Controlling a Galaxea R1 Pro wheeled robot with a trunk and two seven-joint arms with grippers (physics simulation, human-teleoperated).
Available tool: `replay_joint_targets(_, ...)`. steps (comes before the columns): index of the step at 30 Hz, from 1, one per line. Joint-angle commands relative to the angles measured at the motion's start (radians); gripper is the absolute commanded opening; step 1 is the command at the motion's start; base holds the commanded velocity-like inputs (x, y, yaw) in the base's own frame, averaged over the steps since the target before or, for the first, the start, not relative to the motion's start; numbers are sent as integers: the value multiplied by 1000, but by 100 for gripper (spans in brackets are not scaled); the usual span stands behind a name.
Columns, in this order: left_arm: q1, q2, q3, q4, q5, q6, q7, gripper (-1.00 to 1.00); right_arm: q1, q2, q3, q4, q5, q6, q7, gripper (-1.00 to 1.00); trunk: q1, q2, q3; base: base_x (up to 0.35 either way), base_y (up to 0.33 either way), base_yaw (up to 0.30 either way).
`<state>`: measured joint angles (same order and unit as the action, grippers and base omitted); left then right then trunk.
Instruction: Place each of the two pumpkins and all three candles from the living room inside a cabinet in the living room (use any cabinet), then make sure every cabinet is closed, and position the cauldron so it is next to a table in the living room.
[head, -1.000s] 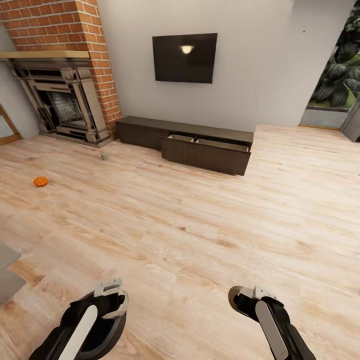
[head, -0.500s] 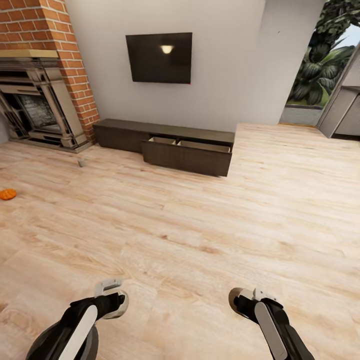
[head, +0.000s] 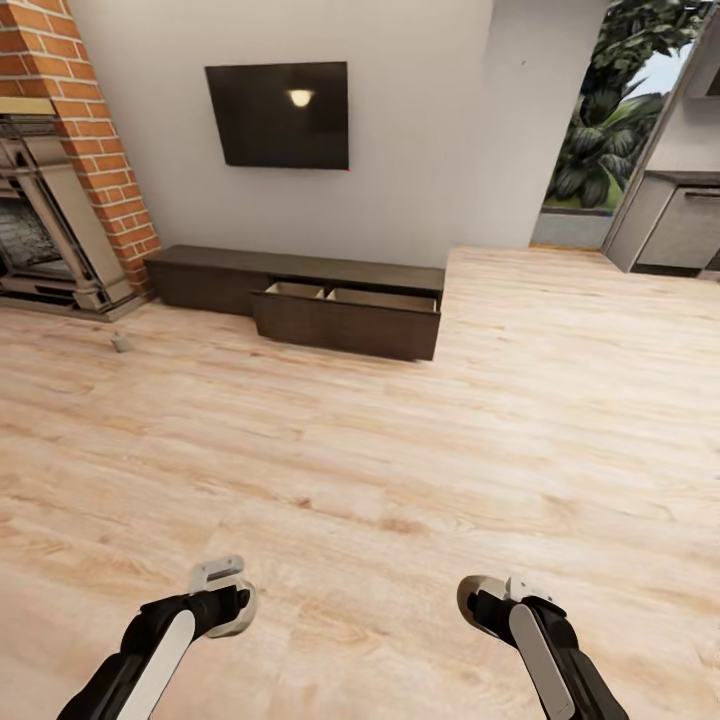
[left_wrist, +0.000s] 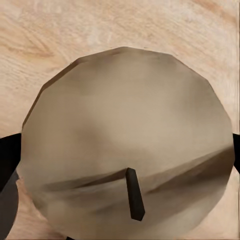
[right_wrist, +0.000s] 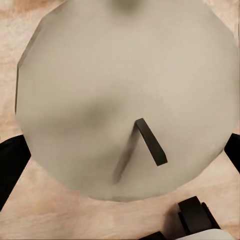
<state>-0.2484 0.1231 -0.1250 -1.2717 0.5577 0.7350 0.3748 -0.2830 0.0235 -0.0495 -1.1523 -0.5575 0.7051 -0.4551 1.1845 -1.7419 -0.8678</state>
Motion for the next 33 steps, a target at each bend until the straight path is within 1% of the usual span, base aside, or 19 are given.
replay_joint_targets(1,0,1,-2,-1,10,1,10,-100,-1,1,-1,-1,-10,1,-8,-100,1,0,-1,340,0,-277)
replay_joint_targets(6,0,1,-2,-1,10,1,10,-100,-1,1,0,-1,-10,1,-9,-100,1,0,-1,340,0,-116)
replay_joint_targets(22,-1,1,-2,-1,10,1,10,-100,-1,1,3,-1,-10,1,-8,-100,1,0,-1,341,0,-5)
replay_joint_targets(28,0,1,-2,-1,10,0,10,-100,-1,1,3,-1,-10,1,-8,-100,1,0,-2,341,0,-138)
replay_joint_targets(33,0,1,-2,-1,10,0,10,-100,-1,1,4,-1,-10,1,-8,-100,1,0,-2,341,17,-27)
